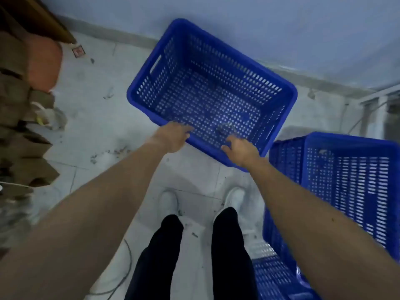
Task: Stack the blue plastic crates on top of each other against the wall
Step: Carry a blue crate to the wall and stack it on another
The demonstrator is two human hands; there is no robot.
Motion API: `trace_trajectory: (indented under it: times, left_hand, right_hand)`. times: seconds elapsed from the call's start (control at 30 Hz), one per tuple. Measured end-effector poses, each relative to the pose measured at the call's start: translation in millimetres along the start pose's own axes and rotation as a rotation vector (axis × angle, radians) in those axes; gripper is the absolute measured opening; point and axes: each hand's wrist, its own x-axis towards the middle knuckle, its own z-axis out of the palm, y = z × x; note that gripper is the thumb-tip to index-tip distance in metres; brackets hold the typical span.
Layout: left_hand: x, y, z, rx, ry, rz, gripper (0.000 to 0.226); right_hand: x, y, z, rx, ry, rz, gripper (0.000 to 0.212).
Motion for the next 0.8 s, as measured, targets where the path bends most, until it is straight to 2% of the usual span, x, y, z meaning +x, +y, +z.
trace_trajectory:
  times: [0.1,0.2,0.4,0.5,0.63,0.73,0.8]
  left_hand:
    - [39.9,-6.3,33.8,0.038,-0.068,-0.114,0.052]
    - [61.0,-17.2,66.4,0.166,-0.107,-0.134,0.055]
    - [90.8,-36.8,88.0,0.421,0.072,0.04,0.051]
    - [101.0,-41.6,84.5,0.55,0.092,0.185,0.032]
    - [107.8,-50.8,61.5,0.726,-0.095,0.25,0.032]
    - [109.1,-59.1,44.5,0.809,-0.166,0.182,0.033]
    - [108.3,-63.1,45.6,0.777,-0.156,0.116,0.036]
  right_hand:
    - [36.5,5.3,32.4,0.044,0.05,-0.046,0.037]
    - [54.2,16.1,62.5,0.093,-0.032,-0.048,0.031]
    - [71.7,32.5,108.2,-0.03,0.007,-0.146,0.041]
    - [76.9,34.6,113.0,-0.073,0.005,-0.142,0.046]
    - [85.4,38.6,108.3,-0.211,0.002,-0.229,0.049]
    - [85.5,42.8,107.8,-0.243,0.052,-0.236,0.046]
    - [84.8,48.5,108.7,-0.208,0.092,-0.201,0.044]
